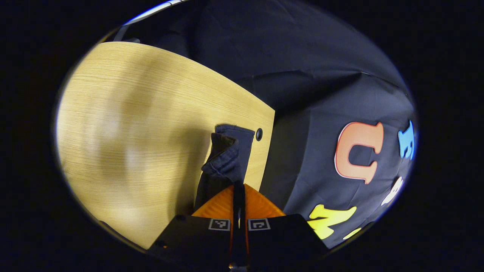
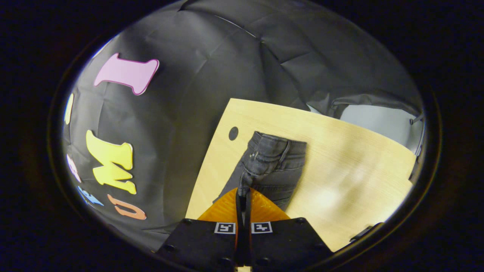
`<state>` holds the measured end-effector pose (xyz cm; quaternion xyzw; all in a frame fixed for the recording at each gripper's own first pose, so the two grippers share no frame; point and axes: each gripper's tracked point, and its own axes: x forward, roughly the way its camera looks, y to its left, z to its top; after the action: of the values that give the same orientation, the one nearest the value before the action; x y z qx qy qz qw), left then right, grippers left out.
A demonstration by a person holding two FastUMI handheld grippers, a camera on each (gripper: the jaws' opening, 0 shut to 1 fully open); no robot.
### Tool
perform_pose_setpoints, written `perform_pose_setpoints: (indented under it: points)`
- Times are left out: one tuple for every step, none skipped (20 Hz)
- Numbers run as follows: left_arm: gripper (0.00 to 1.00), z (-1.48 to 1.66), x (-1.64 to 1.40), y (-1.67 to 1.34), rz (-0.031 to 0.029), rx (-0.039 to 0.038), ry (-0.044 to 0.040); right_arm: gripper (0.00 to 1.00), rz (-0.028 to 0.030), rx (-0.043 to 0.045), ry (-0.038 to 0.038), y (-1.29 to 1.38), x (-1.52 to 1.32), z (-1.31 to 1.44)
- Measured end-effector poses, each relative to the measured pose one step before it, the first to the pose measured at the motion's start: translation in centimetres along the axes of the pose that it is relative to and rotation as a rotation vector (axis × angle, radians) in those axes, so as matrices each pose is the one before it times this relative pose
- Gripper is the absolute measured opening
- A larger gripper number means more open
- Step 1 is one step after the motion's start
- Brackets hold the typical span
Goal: Grasp the waist and the cuffs of the jeans and fold them to make the two legs overlap; first hold the waist and fold one-third of the jeans toward the cuffs, then hold the cuffs and fold the remaining one-third in the same direction to finish folding.
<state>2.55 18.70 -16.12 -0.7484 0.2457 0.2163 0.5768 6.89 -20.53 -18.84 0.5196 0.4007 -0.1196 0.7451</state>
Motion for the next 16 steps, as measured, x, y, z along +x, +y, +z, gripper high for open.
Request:
perform_pose_setpoints:
  points:
    - [0.03, 0.226, 0.811, -0.249, 0.01007, -0.00524, -0.01237, 0.01, 0.00803, 0.00705, -0.00261, 0.673, 0.575, 0.485]
    - [0.03, 0.044, 0.976, -0.405, 0.00276, -0.00090, -0.00580, 0.01, 0.00770, 0.00875, -0.00331, 0.491, 0.695, 0.315]
    - [0.03, -0.037, 0.743, -0.535, -0.00286, -0.00405, -0.00032, 0.01, 0.00568, 0.00853, -0.00168, 0.342, 0.827, 0.405]
    - [0.03, -0.141, 0.961, -0.557, 0.00098, 0.00085, 0.00238, 0.01, 0.00452, 0.00997, -0.00010, 0.346, 0.932, 0.344]
    - [0.03, -0.151, 1.063, -0.435, 0.00706, 0.00662, -0.00008, 0.01, 0.00467, 0.01138, 0.00157, 0.235, 0.818, 0.275]
    - [0.03, -0.052, 1.312, -0.220, 0.01260, 0.01873, 0.00159, 0.01, 0.00485, 0.01088, 0.00140, 0.216, 0.540, 0.167]
    - [0.03, -0.076, 1.039, -0.232, 0.01109, 0.01689, 0.00101, 0.01, 0.00278, 0.00991, 0.00097, 0.059, 0.696, 0.220]
    - [0.03, 0.112, 1.144, -0.369, 0.01267, 0.01780, -0.00011, 0.01, 0.00406, 0.00877, 0.00179, 0.088, 1.034, 0.209]
    - [0.03, 0.047, 1.110, -0.134, 0.01349, 0.01246, 0.00147, 0.01, 0.00303, 0.00797, 0.00269, 0.035, 1.053, 0.194]
    - [0.03, 0.025, 1.219, -0.471, 0.01023, 0.00971, 0.00255, 0.01, -0.00137, 0.00584, 0.00252, 0.072, 0.793, 0.255]
    - [0.03, 0.071, 1.182, -0.404, 0.00782, 0.01225, 0.00013, 0.01, -0.00124, 0.00517, 0.00156, -0.058, 1.119, 0.221]
    - [0.03, 0.128, 0.884, -0.214, 0.01048, 0.01883, 0.00042, 0.01, -0.00569, 0.00014, 0.00405, 0.065, 1.245, -0.071]
    - [0.03, -0.162, 1.165, -0.302, 0.01173, 0.02225, 0.00166, 0.01, -0.00615, -0.00554, 0.00097, -0.042, 1.187, 0.124]
    - [0.04, -0.053, 1.426, -0.244, 0.01196, 0.01760, 0.00314, 0.01, -0.00916, -0.00452, 0.00202, -0.075, 1.104, -0.015]
    - [0.04, 0.008, 1.142, -0.100, 0.01326, 0.01342, 0.00658, 0.04, -0.01077, -0.00656, 0.00300, -0.151, 1.069, 0.057]
    - [0.03, -0.206, 1.029, 0.023, 0.01761, 0.01235, 0.00463, 0.00, -0.00993, -0.00647, 0.00427, -0.253, 1.132, -0.077]
